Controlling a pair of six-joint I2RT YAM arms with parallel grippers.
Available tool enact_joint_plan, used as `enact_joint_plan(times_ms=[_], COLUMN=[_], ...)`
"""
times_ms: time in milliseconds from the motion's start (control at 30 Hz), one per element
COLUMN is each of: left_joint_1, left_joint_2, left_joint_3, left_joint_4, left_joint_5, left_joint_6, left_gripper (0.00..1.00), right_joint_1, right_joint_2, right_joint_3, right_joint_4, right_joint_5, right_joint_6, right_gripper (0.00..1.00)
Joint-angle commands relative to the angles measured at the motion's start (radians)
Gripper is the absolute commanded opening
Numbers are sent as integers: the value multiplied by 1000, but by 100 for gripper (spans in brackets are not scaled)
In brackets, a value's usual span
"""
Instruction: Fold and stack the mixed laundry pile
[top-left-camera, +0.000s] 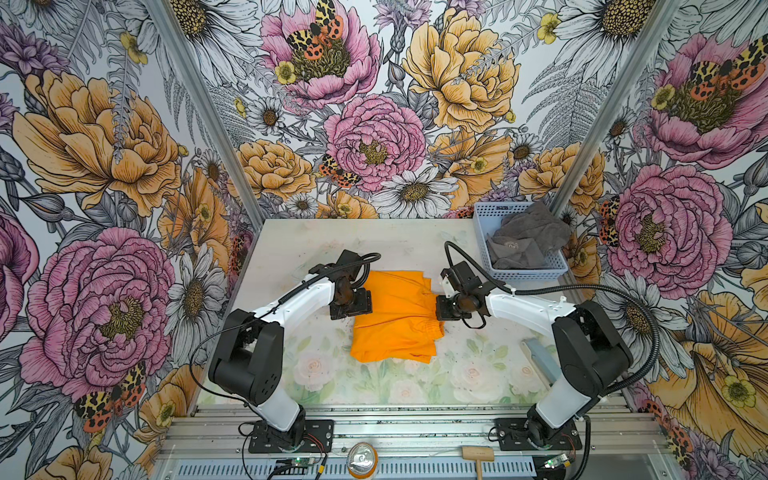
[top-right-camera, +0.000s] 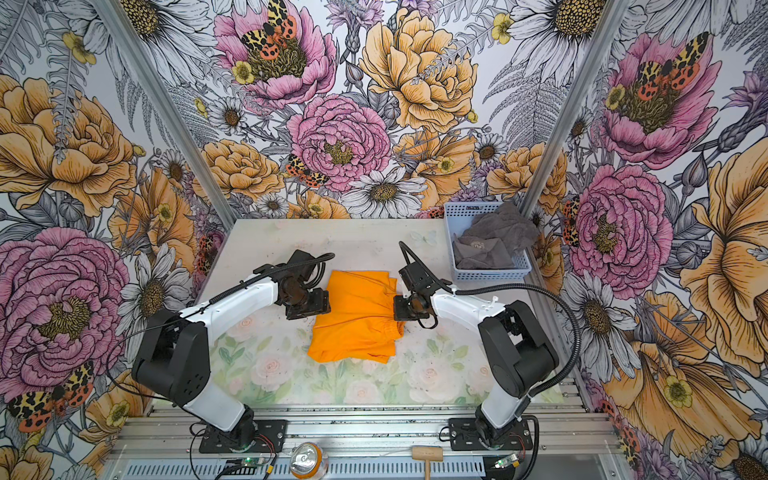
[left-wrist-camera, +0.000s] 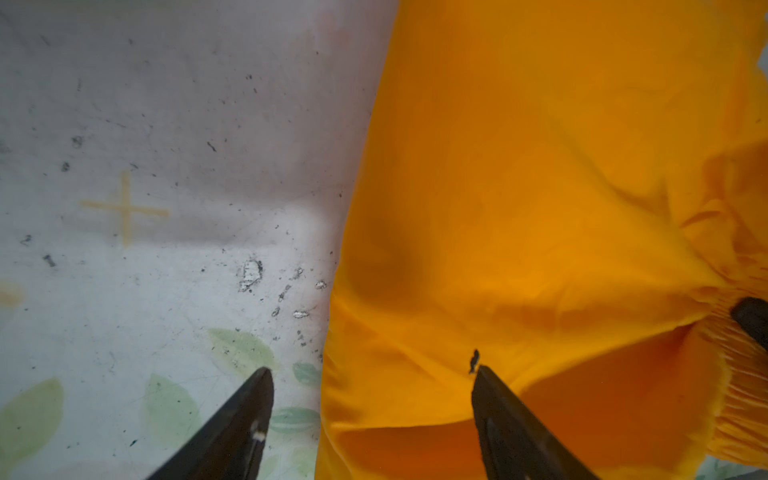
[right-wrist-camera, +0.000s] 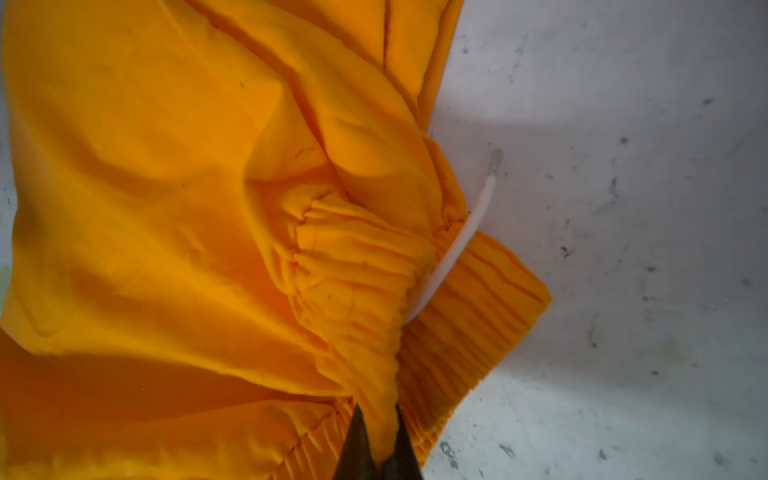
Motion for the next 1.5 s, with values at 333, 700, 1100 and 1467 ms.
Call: enact_joint_plan(times_ms=[333,700,1100,1467], left_joint_1=[-43,-47,-47,-49], left_joint_2=[-28,-34,-18,-19], left_joint_3=[-18,-17,-53,-92], left_joint_4=[36,39,59,79], left_joint_5=[15,9,24,34], left_joint_6=[2,4,5,4], left_gripper=[76,75,75,75], right_joint_1=[-15,103,57,-32], right_joint_2=[-163,-188,-84,-134], right_joint_3=[-5,-11,-164,-87], right_joint_4=[-51,-38,-16,-30], right_joint_5=[-39,-129,-15,-72], right_joint_6=[32,165,148,85], right_gripper=[37,34,24,30])
